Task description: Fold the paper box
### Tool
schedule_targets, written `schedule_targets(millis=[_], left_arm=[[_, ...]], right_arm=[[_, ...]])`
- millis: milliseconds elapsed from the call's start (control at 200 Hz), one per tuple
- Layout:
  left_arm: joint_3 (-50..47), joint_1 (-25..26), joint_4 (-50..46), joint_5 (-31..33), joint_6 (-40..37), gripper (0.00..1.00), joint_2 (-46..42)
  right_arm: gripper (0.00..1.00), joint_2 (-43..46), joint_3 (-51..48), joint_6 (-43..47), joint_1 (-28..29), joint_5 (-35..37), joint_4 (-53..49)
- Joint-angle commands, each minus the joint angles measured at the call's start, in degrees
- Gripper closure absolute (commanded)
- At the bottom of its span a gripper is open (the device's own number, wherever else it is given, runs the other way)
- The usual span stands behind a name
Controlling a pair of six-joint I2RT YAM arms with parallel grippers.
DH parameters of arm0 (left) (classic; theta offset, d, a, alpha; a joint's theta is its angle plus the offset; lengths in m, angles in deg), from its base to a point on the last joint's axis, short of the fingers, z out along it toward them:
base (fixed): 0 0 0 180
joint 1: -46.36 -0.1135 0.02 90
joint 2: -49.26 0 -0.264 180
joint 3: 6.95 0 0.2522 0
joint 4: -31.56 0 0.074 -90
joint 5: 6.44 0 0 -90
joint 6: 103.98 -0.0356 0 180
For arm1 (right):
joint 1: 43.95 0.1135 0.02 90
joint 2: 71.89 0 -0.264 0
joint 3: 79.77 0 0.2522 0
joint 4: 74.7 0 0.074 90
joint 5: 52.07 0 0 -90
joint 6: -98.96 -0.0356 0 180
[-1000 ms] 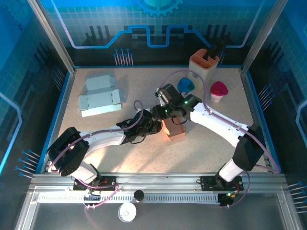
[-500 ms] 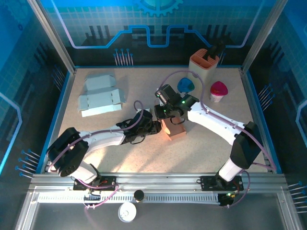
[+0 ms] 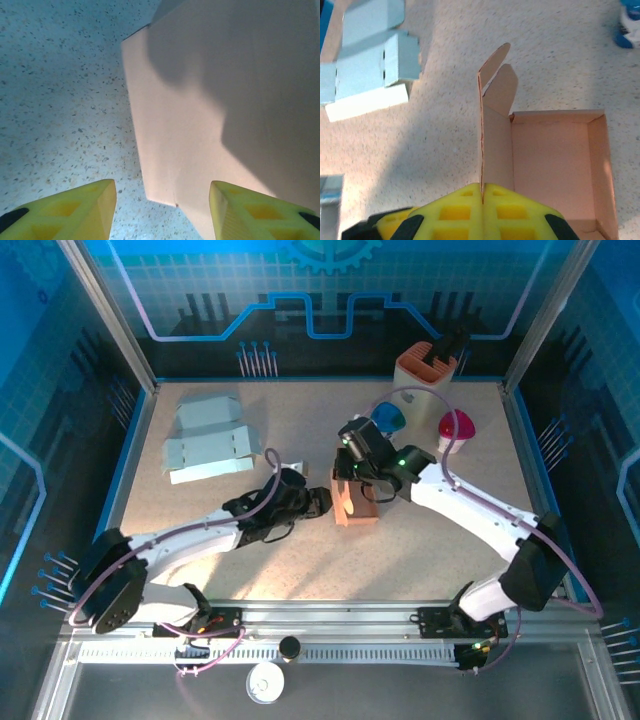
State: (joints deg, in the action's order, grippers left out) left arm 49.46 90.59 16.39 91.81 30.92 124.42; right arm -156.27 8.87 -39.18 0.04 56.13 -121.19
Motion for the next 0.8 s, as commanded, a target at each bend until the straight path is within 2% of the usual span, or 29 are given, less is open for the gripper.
schedule_targets(millis=[0, 65, 160, 295, 390, 555, 795], left_arm=[[-2.00, 0.45, -4.75, 2.20, -1.51, 0.46, -4.33], [-2.39, 0.49, -6.52, 2.59, -2.02, 0.45, -6.26], [-2.66, 0.47, -8.37, 2.62, -2.84, 0.45, -8.19], [-2.97, 0.44, -9.49, 1.81, -4.18, 0.45, -9.11], [-3.17, 0.49, -9.23, 0.12, -5.59, 0.46, -8.21], [-2.58, 0.53, -8.80, -2.83, -7.60, 0.47, -4.65], [-2.66, 0.55, -8.18, -3.29, -9.48, 0.46, -2.53]], right_arm=[[1.00, 2.03, 0.16, -15.18, 0.75, 8.68, -3.96], [1.00, 0.94, 3.07, -25.17, 0.73, 12.80, -11.63], [1.00, -3.53, 11.74, -39.92, 0.60, 17.19, -29.04], [1.00, -11.06, 24.84, -53.85, 0.49, 20.34, -48.04], [1.00, -14.94, 31.29, -61.44, -0.36, 21.14, -56.76], [1.00, -16.48, 32.42, -66.91, -3.71, 16.37, -56.31], [1.00, -18.28, 33.83, -70.69, -7.35, 11.81, -54.06]])
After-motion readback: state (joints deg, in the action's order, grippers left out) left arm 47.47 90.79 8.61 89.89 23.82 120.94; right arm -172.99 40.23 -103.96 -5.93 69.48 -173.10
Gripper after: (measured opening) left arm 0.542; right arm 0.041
